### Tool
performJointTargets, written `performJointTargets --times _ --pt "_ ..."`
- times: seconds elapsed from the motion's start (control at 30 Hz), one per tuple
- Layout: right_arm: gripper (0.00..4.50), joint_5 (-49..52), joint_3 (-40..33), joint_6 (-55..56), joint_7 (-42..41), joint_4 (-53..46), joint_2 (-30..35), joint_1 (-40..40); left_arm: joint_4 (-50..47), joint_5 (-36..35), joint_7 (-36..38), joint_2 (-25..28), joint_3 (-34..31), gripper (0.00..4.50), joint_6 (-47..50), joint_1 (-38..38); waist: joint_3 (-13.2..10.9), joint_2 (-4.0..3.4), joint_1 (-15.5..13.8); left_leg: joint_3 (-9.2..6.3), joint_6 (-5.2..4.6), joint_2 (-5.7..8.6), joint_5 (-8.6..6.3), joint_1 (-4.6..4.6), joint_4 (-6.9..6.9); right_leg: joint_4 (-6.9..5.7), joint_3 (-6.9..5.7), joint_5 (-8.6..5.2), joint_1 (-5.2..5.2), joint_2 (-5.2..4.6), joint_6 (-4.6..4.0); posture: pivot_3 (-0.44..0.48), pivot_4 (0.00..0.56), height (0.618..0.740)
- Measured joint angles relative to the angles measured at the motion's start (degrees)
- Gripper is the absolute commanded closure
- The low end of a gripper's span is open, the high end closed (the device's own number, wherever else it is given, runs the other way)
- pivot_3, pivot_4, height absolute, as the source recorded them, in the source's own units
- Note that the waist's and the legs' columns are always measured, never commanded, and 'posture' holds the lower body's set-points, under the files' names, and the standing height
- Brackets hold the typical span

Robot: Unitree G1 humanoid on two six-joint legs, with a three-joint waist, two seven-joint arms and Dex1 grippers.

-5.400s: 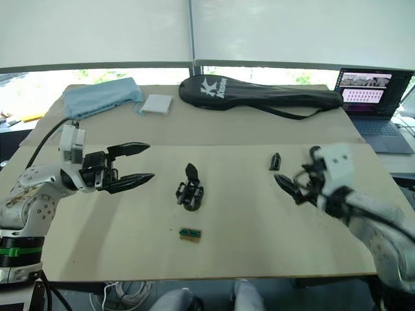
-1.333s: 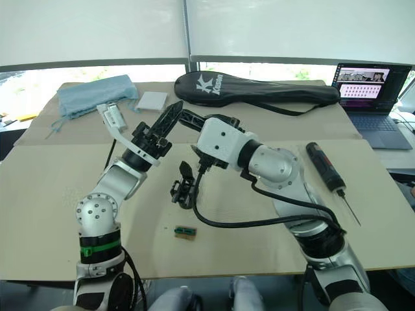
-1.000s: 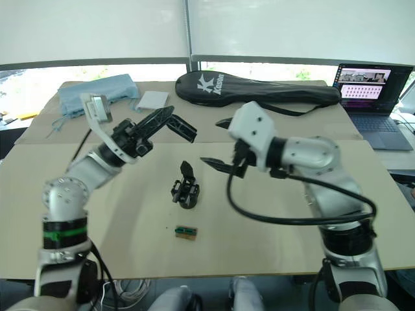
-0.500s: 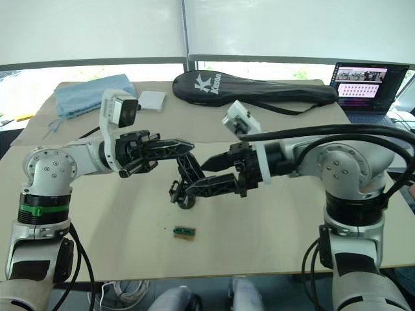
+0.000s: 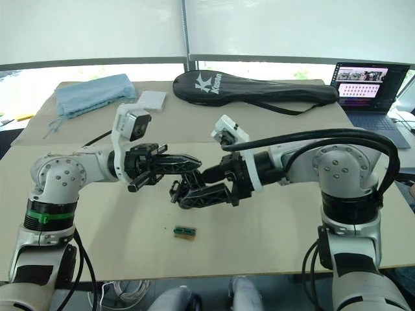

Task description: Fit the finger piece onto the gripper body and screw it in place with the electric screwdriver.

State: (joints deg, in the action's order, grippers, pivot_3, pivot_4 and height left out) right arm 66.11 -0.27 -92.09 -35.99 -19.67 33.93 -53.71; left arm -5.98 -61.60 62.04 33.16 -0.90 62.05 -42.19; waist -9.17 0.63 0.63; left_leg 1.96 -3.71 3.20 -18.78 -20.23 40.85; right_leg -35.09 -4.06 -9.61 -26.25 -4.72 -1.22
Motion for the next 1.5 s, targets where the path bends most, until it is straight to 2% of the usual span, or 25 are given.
performJointTargets --times 0.07,0.17,0.33,0.37,0.67,0.77,0.87,0.97,1.0,1.07,1.13,1.2,1.33,1.5 --pt "1.02 1.5 0.0 0.0 1.2 0.1 0.2 0.0 -0.1 0.8 0.1 0.0 0.0 4.5 -0.2 0.2 0.0 0.0 0.0 0.0 -0.01 0.0 0.0 0.0 0.0 0.0 0.0 0.0 0.01 0.0 0.0 0.0 0.15 0.74" --pt "2.26 3.4 0.4 0.0 2.8 0.7 0.4 0.0 -0.4 1.3 0.1 -0.3 0.0 4.5 -0.9 0.2 0.0 0.0 0.0 0.0 -0.03 0.0 0.0 -0.01 0.0 0.01 0.01 0.0 0.01 -0.01 0.0 0.0 0.15 0.74" --pt "3.98 6.3 0.8 0.0 5.9 1.5 0.6 0.0 -1.0 2.1 0.8 -0.6 0.2 4.5 -1.7 0.4 0.0 0.0 -0.1 0.0 -0.07 0.0 -0.01 -0.02 0.0 0.01 0.0 0.0 0.0 -0.02 0.0 0.0 0.15 0.74" --pt "4.13 7.1 0.8 0.0 6.3 1.5 0.5 0.0 -0.9 2.2 1.0 -0.6 0.2 4.5 -1.7 0.5 0.0 0.0 -0.1 0.0 -0.07 -0.01 -0.01 -0.02 -0.01 0.01 0.0 0.0 0.0 -0.02 0.0 0.0 0.15 0.74" --pt "4.13 9.9 1.5 0.0 9.2 1.7 1.0 0.5 -1.6 2.7 0.5 -1.0 0.0 4.5 -1.0 1.5 0.0 0.0 -0.3 0.0 -0.21 -0.01 -0.04 -0.05 0.01 0.02 0.0 0.0 0.01 -0.03 0.01 0.0 0.15 0.74" --pt "4.13 9.5 1.4 0.5 9.0 1.6 1.2 1.1 -2.5 3.5 -1.7 -2.3 -0.3 3.19 -2.4 1.6 0.0 0.01 -0.6 0.01 -0.26 -0.01 -0.06 -0.06 0.01 0.05 0.0 0.01 0.02 -0.04 0.02 0.0 0.15 0.74" --pt "4.13 9.1 1.4 1.5 8.4 1.4 1.5 3.0 -2.9 3.9 -3.1 -2.6 -1.5 1.69 -4.5 1.6 0.0 0.01 -0.8 0.02 -0.26 -0.01 -0.06 -0.07 0.01 0.06 0.0 0.01 0.01 -0.04 0.02 0.0 0.15 0.74" --pt "4.13 7.4 1.3 4.0 6.4 0.3 3.3 4.1 -3.4 3.8 -1.4 0.9 -2.8 0.17 -4.8 1.8 0.0 0.01 -0.7 0.04 -0.26 -0.02 -0.06 -0.06 0.0 0.05 0.0 0.01 -0.01 -0.01 0.02 0.0 0.15 0.74" --pt "4.13 6.8 1.0 5.0 5.7 -0.2 4.0 4.9 -3.4 4.2 -0.7 2.0 -3.4 0.0 -5.7 2.2 0.0 0.01 -0.7 0.03 -0.26 -0.03 -0.06 -0.06 0.0 0.06 0.0 0.01 -0.01 0.0 0.02 0.0 0.15 0.74" --pt "4.13 5.7 0.8 6.9 4.1 -0.9 4.7 6.2 -3.0 7.2 1.2 3.6 -4.2 0.0 -10.2 3.3 0.0 0.01 -0.7 0.05 -0.26 -0.02 -0.06 -0.05 0.01 0.05 0.0 0.01 0.0 -0.01 0.02 0.0 0.15 0.74" --pt "4.13 2.1 0.8 12.6 0.1 -3.7 6.5 10.3 1.7 14.9 5.7 7.3 -4.7 0.0 -21.7 5.7 0.0 0.01 -0.8 0.07 -0.26 -0.02 -0.06 -0.03 0.0 0.06 0.0 0.01 0.01 0.01 0.02 0.0 0.15 0.74" --pt "4.13 -2.0 0.9 18.8 -4.1 -5.4 8.1 14.1 6.1 19.8 9.8 9.8 -5.4 0.0 -30.0 8.1 0.0 0.01 -0.8 0.1 -0.26 -0.02 -0.07 -0.03 -0.01 0.09 0.0 0.0 0.01 0.06 0.03 0.0 0.15 0.74" --pt "4.13 -9.8 1.8 32.5 -13.4 -7.3 8.1 19.7 16.1 26.8 17.0 10.9 -6.1 0.0 -44.3 12.0 0.0 0.02 -1.2 0.1 -0.32 -0.02 -0.09 -0.04 0.02 0.12 -0.01 0.01 0.01 0.03 0.08 0.0 0.15 0.74" --pt "4.13 -16.6 2.2 42.4 -18.6 -6.6 7.1 23.8 25.2 34.9 20.2 10.9 -4.6 0.0 -57.0 15.9 0.0 0.13 -1.4 0.09 -0.37 -0.02 -0.13 -0.07 0.03 0.12 -0.05 0.01 -0.01 -0.06 0.08 0.0 0.15 0.74"
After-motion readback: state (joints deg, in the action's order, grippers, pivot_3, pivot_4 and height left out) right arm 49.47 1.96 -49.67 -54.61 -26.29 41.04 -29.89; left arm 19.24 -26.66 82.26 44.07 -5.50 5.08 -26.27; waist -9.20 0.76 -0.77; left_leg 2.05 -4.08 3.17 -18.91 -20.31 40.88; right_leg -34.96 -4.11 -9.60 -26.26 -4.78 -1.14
